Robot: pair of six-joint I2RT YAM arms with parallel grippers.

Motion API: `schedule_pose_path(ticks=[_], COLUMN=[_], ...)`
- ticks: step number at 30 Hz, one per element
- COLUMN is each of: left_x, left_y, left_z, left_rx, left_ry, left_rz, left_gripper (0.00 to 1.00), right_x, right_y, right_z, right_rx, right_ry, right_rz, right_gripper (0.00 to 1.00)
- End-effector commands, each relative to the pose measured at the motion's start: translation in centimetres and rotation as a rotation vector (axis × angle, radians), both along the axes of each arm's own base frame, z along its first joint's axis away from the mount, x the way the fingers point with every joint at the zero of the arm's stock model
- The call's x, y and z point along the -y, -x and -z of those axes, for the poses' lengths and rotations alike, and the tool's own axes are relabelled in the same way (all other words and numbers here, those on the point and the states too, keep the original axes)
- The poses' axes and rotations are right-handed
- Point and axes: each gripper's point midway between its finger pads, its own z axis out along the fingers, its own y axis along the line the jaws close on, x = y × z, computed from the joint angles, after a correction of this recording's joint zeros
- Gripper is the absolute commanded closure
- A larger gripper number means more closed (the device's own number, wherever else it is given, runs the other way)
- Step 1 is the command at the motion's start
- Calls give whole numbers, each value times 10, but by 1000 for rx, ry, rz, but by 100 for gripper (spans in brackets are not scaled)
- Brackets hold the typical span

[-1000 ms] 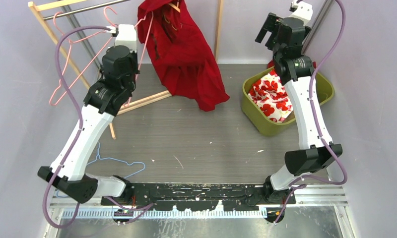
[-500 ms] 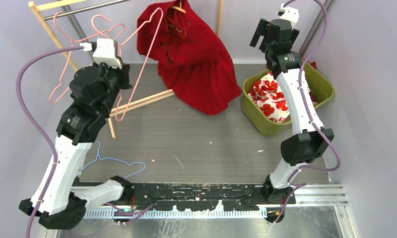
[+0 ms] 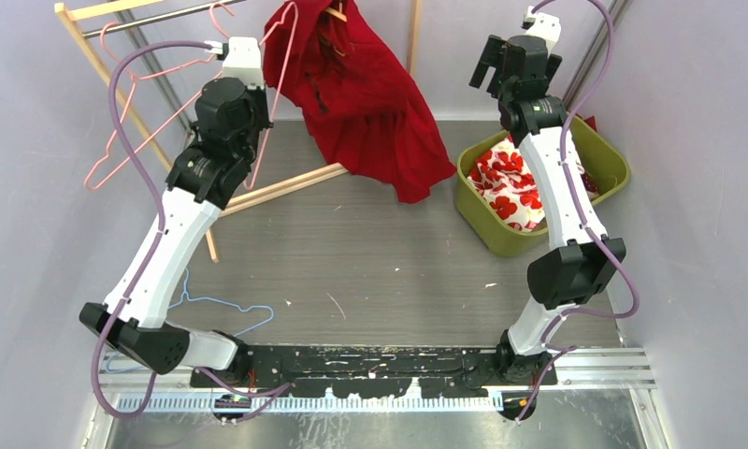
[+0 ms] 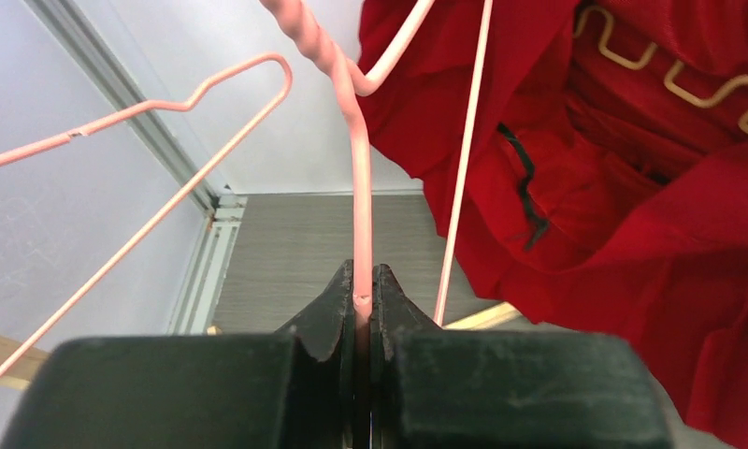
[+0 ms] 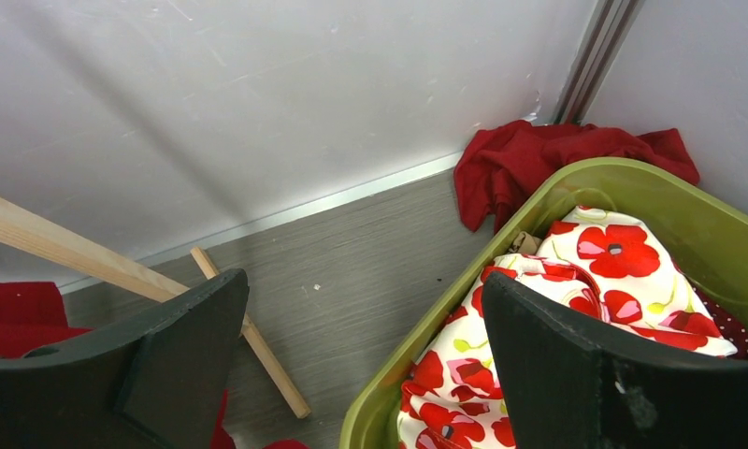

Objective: Remove the skirt from the hanger
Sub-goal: Place the hanger at the clothesline.

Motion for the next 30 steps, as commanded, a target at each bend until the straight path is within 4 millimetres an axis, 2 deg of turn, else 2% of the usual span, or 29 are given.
schedule_pose_path(ticks=[1,6,12,16,20,30], left_x=[-22,-46,-65,-66,-63,-62], left_y=[2,3,-21,-42,-59,-74], left_z=[-59,-62,-61,-62,-54,-20], left_rx=[193,211,226,237,231,196], left_ry=[50,37,35,35,45,41], left_rz=[-81,-158,-226,-242,-249,-263], left_gripper=[100,100,100,100,100,100], right_x=[-1,-3,-10,-12,-12,-1], right_y=[-5,-9,-16,-20,-20,-22], right_z=[-28,-22,-18,-14,-14,-10], right_rx=[87,77,74,66,68,63], right_ry=[-4,-9,-41,-51,-49,-57], right_rz=[-7,-11,-27,-36,-37,-21], right_gripper=[0,0,0,0,0,0])
